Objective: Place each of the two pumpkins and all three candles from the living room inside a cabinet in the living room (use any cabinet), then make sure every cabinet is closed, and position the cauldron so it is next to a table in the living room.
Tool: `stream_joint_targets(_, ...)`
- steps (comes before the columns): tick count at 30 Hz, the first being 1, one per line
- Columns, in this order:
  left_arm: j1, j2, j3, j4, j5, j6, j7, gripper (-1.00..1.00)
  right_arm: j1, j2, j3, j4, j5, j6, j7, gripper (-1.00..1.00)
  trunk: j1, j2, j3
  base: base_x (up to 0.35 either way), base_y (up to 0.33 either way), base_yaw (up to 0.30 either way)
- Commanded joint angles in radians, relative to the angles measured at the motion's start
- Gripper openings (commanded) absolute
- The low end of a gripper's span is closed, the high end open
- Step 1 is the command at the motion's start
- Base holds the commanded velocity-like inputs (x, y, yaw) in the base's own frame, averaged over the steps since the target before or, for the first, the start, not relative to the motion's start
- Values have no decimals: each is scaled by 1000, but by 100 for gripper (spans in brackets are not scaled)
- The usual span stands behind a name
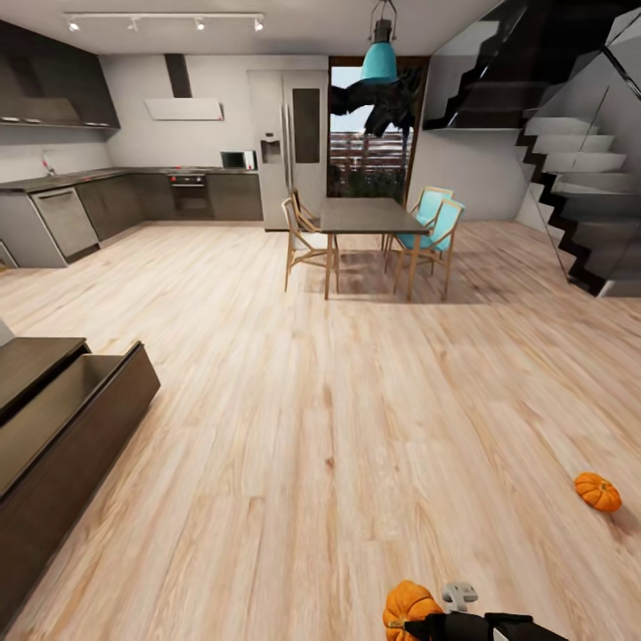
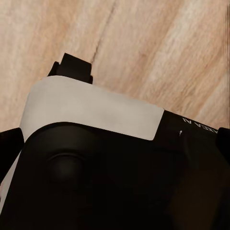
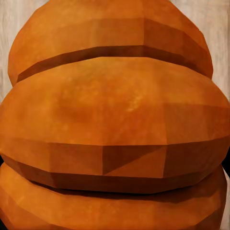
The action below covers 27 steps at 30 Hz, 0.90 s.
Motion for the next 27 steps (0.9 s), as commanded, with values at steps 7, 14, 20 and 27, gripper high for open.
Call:
stream_joint_targets(7, 0, 0, 0, 1, 0, 0, 0, 100, 0, 0, -4, 1, -1, 0, 0, -100, 0, 0, 0, 337, 0, -209)
stream_joint_targets(14, 0, 0, 0, 0, 0, 0, 0, 100, 0, 0, -4, 1, -1, 0, 0, -100, 0, 0, 0, 337, 0, -280)
stream_joint_targets(20, 0, 0, 0, 0, 0, 0, 0, 100, 0, 0, -4, 1, -1, 0, 0, -100, 0, 0, 0, 337, 0, -283)
stream_joint_targets(27, 0, 0, 0, 0, 0, 0, 0, 100, -1, 0, -4, 1, -1, 0, 0, -100, 0, 0, 0, 337, 0, -283)
